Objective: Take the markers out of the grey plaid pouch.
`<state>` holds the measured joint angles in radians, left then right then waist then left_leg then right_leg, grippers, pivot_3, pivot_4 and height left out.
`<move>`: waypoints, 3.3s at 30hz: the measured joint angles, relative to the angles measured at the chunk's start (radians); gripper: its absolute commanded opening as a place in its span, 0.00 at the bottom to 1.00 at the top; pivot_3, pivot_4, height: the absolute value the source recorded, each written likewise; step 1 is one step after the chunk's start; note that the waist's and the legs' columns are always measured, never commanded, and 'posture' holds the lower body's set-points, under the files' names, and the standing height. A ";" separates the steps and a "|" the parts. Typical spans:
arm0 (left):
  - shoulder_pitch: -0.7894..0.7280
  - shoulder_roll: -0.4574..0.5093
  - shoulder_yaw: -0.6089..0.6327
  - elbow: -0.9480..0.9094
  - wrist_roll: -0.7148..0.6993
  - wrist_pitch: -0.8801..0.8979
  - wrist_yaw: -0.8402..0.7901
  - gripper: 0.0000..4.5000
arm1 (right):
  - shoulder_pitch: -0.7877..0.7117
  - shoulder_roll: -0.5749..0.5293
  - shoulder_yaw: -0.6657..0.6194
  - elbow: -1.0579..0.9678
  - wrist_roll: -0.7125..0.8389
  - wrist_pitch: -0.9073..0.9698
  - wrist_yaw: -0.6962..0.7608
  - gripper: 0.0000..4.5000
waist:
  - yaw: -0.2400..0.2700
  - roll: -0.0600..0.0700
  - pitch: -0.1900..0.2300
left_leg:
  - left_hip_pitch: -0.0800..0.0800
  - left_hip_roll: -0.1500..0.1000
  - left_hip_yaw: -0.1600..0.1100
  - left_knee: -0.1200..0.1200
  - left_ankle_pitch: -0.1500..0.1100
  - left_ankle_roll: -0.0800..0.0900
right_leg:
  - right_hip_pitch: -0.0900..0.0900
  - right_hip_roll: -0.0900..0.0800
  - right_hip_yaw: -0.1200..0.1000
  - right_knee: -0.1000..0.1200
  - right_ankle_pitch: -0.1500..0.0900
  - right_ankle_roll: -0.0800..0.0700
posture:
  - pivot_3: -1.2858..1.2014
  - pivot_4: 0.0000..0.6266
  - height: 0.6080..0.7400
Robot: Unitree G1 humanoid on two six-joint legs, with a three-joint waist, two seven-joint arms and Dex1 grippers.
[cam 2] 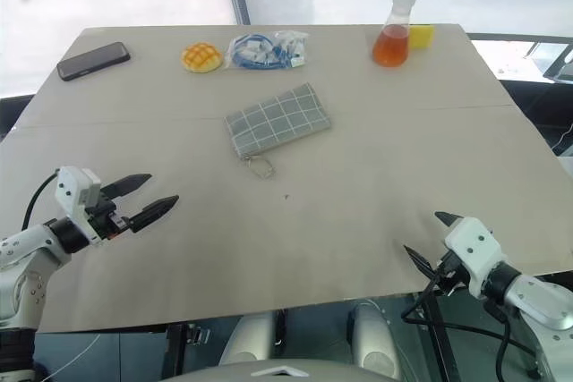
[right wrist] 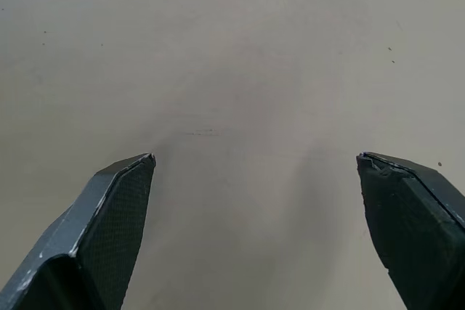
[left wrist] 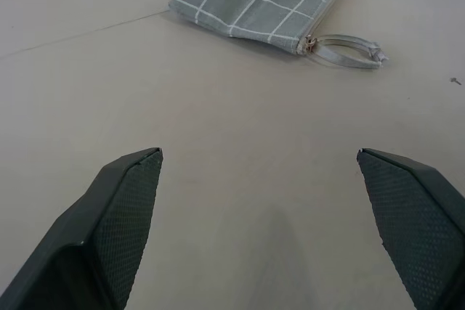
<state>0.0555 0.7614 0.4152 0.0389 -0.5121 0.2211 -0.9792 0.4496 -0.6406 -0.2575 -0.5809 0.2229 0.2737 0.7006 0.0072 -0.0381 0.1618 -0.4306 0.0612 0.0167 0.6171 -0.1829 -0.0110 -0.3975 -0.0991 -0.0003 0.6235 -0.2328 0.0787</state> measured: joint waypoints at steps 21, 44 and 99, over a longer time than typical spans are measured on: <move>-0.760 0.041 -0.518 0.833 0.847 -1.078 0.310 0.99 | -0.493 0.034 0.265 -0.084 0.044 0.045 -0.026 1.00 | 0.015 -0.002 0.000 | -0.002 0.000 0.000 0.001 0.003 0.005 | 0.002 0.003 0.000 0.000 0.003 0.003 | 0.52 0.24 1.00; -1.153 -0.099 -1.033 1.281 1.417 -1.257 1.089 0.03 | -0.468 0.038 0.284 -0.162 0.012 0.120 -0.113 1.00 | 0.044 0.004 -0.005 | -0.005 0.000 0.000 0.012 0.002 0.006 | 0.003 0.003 0.000 0.003 0.004 0.007 | 0.52 0.24 1.00; -0.311 -0.310 -0.445 -0.055 0.253 -0.312 0.207 0.00 | -0.934 0.080 0.228 0.150 0.157 0.585 -0.227 0.02 | -0.001 0.004 -0.003 | -0.004 0.002 0.000 0.011 0.000 0.008 | 0.003 0.006 0.004 0.002 0.003 0.001 | 0.52 0.24 1.00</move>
<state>-0.2557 0.4514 -0.0295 -0.0163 -0.2593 -0.0914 -0.7723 -0.4839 -0.5604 -0.0294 -0.4305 0.3800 0.8585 0.4736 0.0058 -0.0340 0.1586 -0.4346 0.0631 0.0167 0.6283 -0.1825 -0.0025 -0.3940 -0.0928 0.0034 0.6255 -0.2294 0.0800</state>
